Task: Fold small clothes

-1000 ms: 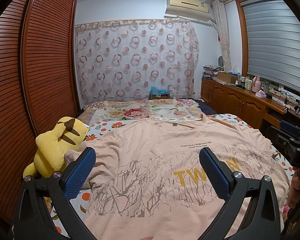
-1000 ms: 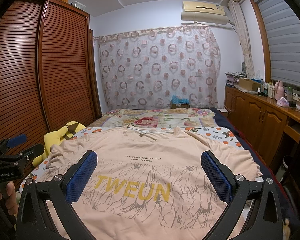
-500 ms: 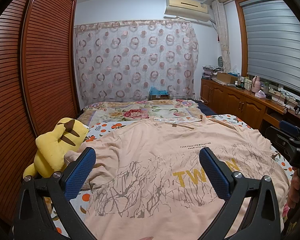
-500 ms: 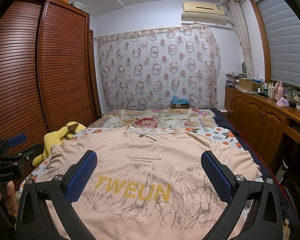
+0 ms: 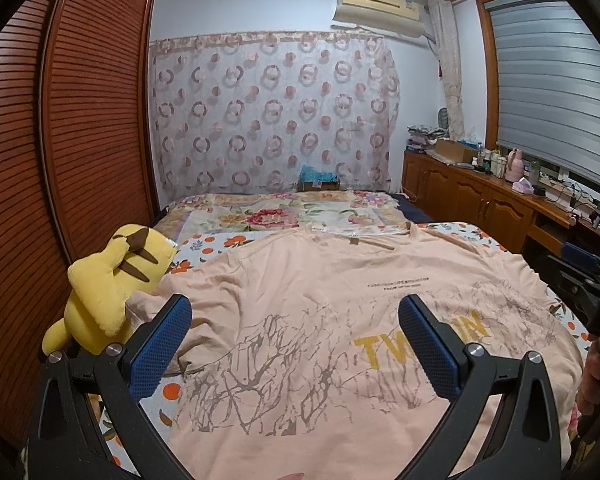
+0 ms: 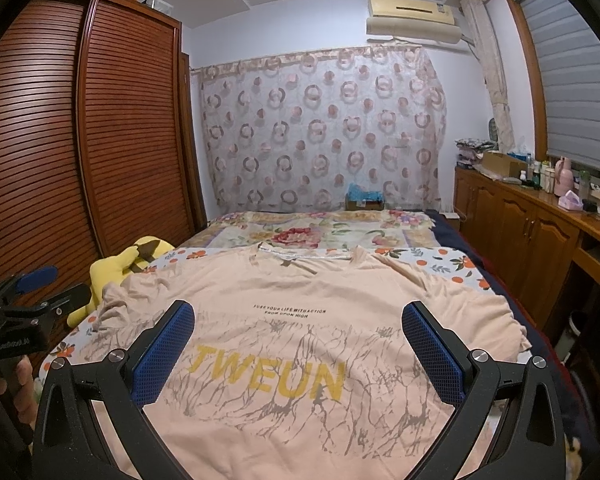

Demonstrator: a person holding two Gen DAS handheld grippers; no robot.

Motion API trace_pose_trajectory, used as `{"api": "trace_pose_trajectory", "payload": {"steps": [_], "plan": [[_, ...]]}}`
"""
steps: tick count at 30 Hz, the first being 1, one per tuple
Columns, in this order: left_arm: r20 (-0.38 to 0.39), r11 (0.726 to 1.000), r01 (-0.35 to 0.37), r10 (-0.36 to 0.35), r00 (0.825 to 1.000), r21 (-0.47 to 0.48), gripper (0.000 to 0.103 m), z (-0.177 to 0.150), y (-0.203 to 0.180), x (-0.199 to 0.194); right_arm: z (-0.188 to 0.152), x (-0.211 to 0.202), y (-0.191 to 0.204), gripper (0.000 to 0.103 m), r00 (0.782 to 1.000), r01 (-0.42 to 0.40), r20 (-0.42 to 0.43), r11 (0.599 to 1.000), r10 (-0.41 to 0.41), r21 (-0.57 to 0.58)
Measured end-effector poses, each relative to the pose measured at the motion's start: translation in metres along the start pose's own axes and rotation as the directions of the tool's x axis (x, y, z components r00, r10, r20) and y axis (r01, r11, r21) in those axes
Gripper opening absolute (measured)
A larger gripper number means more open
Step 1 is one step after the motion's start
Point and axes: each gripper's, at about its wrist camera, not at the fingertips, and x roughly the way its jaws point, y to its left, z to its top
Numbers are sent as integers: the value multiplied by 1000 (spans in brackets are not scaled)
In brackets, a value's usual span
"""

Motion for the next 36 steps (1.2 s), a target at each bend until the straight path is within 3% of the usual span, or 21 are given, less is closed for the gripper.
{"api": "trace_pose_trajectory", "payload": {"steps": [19, 31, 36], "plan": [[-141, 997, -75, 78, 987, 31, 103, -5, 74, 59, 27, 71, -4, 103, 986, -118, -126, 988, 105, -100], [-216, 992, -128, 120, 969, -23, 103, -2, 135, 96, 49, 143, -21, 103, 952, -206, -254, 972, 172, -110], [-271, 991, -114, 92, 958, -67, 102, -2, 162, 121, 62, 175, -21, 103, 930, -237, -318, 962, 185, -133]]}}
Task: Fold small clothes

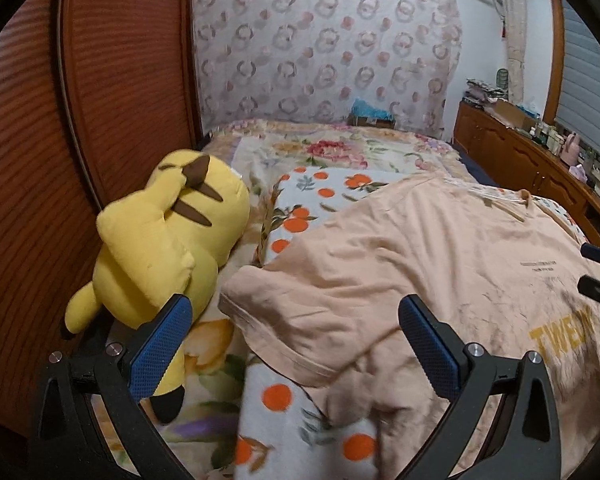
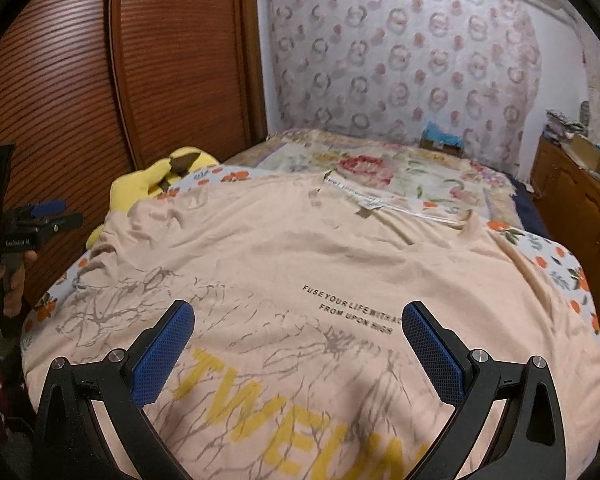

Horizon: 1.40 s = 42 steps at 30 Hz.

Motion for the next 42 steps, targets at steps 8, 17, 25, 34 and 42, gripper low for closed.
{"api": "trace_pose_trajectory", "payload": {"steps": [8, 17, 25, 34, 42], "plan": [[-141, 997, 20, -31, 990, -78, 77, 0, 32, 52, 16, 26, 0, 103, 998, 5, -66, 999, -8, -55], [-187, 995, 80, -92, 978, -67, 18, 1, 32, 64, 16, 35, 7, 103, 995, 11, -102, 998, -17, -60], [-66, 998, 29, -26, 997, 48, 8, 24, 9, 28, 18, 34, 11, 103, 997, 23, -73, 997, -29, -76], [2, 962, 221, -224, 975, 158, 8, 75, -71, -9, 13, 12, 1, 102, 998, 51, -20, 997, -52, -54], [9, 914, 287, -303, 953, 288, 47, 76, -132, -16, 1, -15, -2, 102, 994, 106, 16, 994, -106, -18]]}}
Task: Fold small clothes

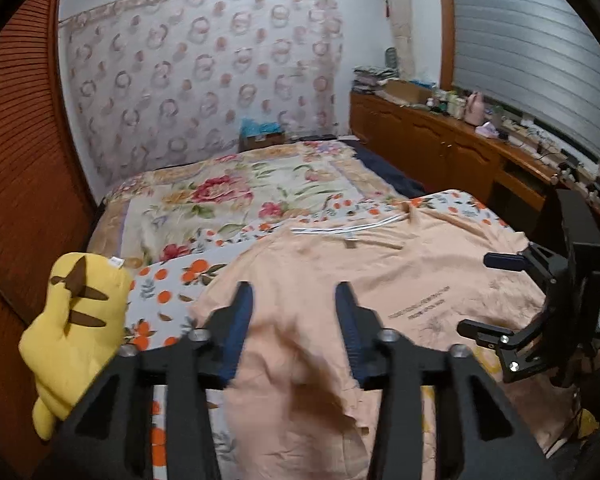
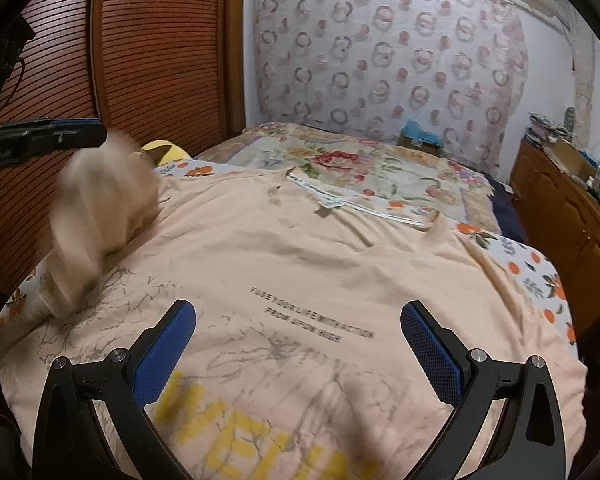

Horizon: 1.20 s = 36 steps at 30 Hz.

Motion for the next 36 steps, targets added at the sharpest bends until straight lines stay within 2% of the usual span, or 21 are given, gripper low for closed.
{"api": "trace_pose_trajectory", "payload": {"steps": [2, 5, 9, 11, 14, 18, 24, 28, 30, 32, 36], "plan": [[-9, 1000, 4, -5, 1000, -16, 64, -7, 6, 0, -5, -2, 2, 102, 1000, 7, -1, 1000, -7, 6], [-19, 999, -24, 23, 1000, -38, 76, -18, 11, -1, -6, -3, 6, 102, 1000, -1, -4, 1000, 1, 19], [-76, 995, -63, 57, 995, -80, 78, -46, 28, 3, -6, 0, 16, 93, 998, -65, -9, 998, 66, 20], [-118, 991, -98, 87, 989, -91, 78, -63, 38, 8, -6, 4, 23, 80, 994, -105, -14, 994, 105, 10], [-178, 986, -131, 112, 978, -102, 78, -84, 48, 20, -5, 15, 36, 67, 985, -171, -37, 985, 171, 5], [-230, 983, -144, 115, 966, -112, 78, -103, 56, 34, 0, 38, 60, 59, 970, -235, -78, 972, 232, -24], [-252, 984, -131, 96, 963, -123, 79, -115, 58, 44, 6, 77, 85, 43, 946, -293, -160, 955, 282, -53], [-236, 980, -128, 90, 968, -150, 90, -119, 64, 46, 10, 102, 83, 40, 931, -311, -216, 949, 293, -50], [-245, 979, -136, 97, 965, -149, 95, -119, 65, 47, 13, 107, 83, 36, 932, -313, -211, 948, 295, -56], [-255, 979, -144, 103, 962, -147, 102, -119, 65, 49, 14, 109, 82, 24, 931, -317, -212, 946, 299, -60], [-260, 976, -150, 106, 960, -156, 103, -119, 66, 50, 21, 105, 78, 9, 924, -338, -219, 937, 314, -84]]}}
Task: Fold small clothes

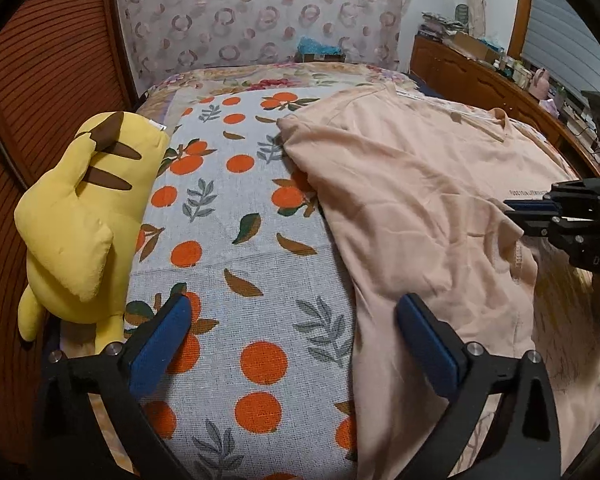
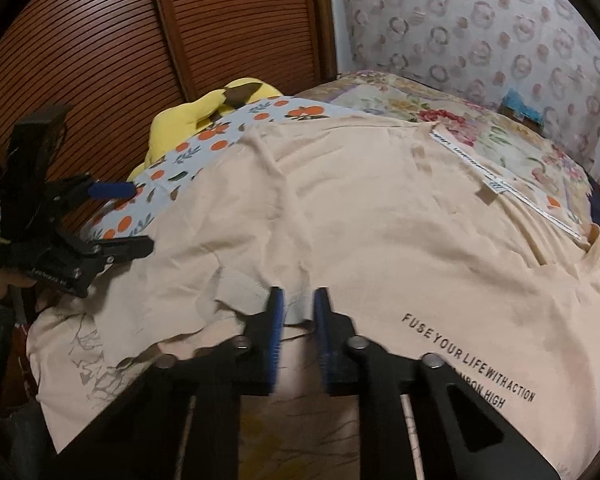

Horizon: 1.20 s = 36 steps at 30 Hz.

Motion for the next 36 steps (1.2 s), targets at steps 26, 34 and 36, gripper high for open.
{"api": "trace_pose_trajectory", "payload": {"steps": [26, 34, 36], "plan": [[0, 1000, -1, 1, 1000, -1, 103, 0, -1, 0, -33, -65, -16, 56, 975, 194, 92, 976, -203, 95], [-1, 1000, 0, 0, 1000, -3, 103, 0, 0, -1, -84, -118, -19, 56, 951, 242, 146, 952, -271, 189], [2, 1000, -21, 21, 1000, 4, 103, 1, 0, -3, -99, -134, -24, 56, 940, 270, 153, 939, -305, 214]]}}
